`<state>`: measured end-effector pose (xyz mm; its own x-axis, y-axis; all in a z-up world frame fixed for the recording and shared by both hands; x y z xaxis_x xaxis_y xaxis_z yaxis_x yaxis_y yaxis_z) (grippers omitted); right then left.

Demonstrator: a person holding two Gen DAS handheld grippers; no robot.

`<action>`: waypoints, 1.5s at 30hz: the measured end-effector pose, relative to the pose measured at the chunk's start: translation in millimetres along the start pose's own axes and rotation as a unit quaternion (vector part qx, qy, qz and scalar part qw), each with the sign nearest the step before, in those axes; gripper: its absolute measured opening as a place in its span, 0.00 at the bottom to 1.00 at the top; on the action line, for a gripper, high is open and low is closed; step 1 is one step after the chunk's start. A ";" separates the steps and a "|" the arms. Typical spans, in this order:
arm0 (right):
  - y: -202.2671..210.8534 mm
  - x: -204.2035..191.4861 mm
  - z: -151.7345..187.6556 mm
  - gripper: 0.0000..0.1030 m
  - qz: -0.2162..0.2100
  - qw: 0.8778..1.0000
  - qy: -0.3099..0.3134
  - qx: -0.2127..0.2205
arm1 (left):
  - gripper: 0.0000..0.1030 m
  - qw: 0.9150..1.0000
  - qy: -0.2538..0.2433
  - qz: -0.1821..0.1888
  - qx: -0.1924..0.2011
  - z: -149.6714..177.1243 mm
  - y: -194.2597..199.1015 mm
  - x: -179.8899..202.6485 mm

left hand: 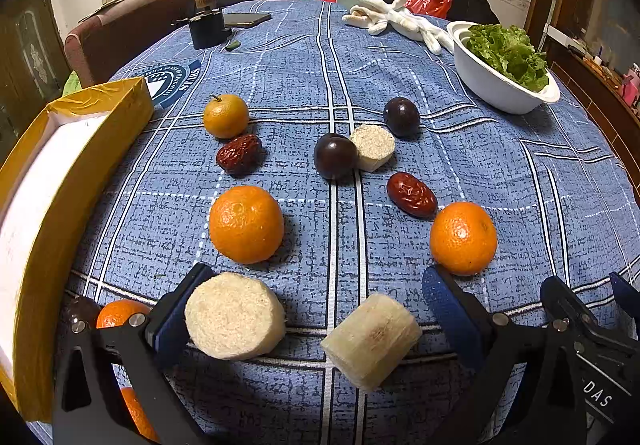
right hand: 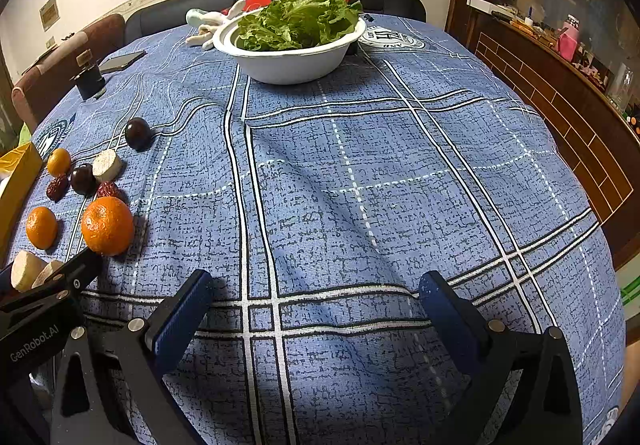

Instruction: Organize fruits

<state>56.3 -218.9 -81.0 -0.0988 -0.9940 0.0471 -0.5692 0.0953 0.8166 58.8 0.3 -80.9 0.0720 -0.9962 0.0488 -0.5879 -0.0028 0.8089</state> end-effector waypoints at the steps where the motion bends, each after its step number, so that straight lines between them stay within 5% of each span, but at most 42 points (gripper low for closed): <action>1: 0.0 0.0 0.1 1.00 0.000 1.000 0.000 0.000 | 1.00 1.000 0.000 -0.001 -0.001 0.2 0.1 -0.1; 10: 0.2 -0.1 0.2 1.00 0.000 1.000 0.000 0.000 | 1.00 0.999 -0.014 0.005 -0.032 5.9 1.5 2.2; 14: 0.3 -0.3 0.3 1.00 0.000 1.000 0.000 0.000 | 0.93 0.997 -0.024 0.045 -0.059 14.0 13.1 3.7; 18: 0.7 -0.6 0.7 1.00 0.000 1.000 -0.001 0.000 | 0.90 0.996 -0.002 0.084 0.018 -1.8 60.8 -11.8; 21: 2.9 -0.4 1.9 1.00 -0.005 1.000 -0.002 0.000 | 0.90 0.994 0.001 0.071 0.089 -15.7 94.3 -36.7; 23: 2.3 0.8 1.5 1.00 -0.016 1.000 -0.008 -0.001 | 0.90 0.997 -0.012 0.045 0.069 -9.6 94.2 -57.5; 26: 1.3 0.5 5.0 1.00 -0.019 0.999 0.008 -0.033 | 0.87 0.997 0.030 0.062 0.040 -3.2 97.9 -101.8; 34: 15.2 1.1 15.0 0.94 -0.004 0.999 0.014 -0.046 | 0.87 0.979 0.146 0.084 0.112 -10.6 159.0 -221.8; 35: 30.4 -3.2 13.2 0.88 -0.019 0.999 0.006 -0.027 | 0.87 0.978 0.148 0.088 0.122 -11.4 164.5 -227.1; 40: 94.5 -70.9 7.0 0.88 -0.144 0.987 0.044 0.057 | 0.87 0.975 0.137 0.108 0.138 -7.6 170.7 -226.5; 43: 107.5 -139.4 24.2 0.83 -0.219 0.969 0.109 0.039 | 0.86 0.978 0.133 0.123 0.107 2.5 152.8 -213.2; 45: 107.9 -175.8 38.5 0.71 -0.235 0.959 0.156 0.031 | 0.69 0.979 0.130 0.125 0.090 8.1 144.7 -208.2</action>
<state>-19.2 -31.8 -23.3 0.4240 -0.8948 -0.1399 -0.5401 -0.3738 0.7540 -47.8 206.6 21.3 0.0958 -0.9120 0.3988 -0.7441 0.2005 0.6373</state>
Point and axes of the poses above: each gripper's, at about its wrist camera, not at the fingertips, and y roughly against the way its jaws point, x to its right, z to its underside, the point moved 10 cm from there along -y, roughly the way its jaws point, and after that the axes turned 5 degrees about y, right-handed, at the moved point
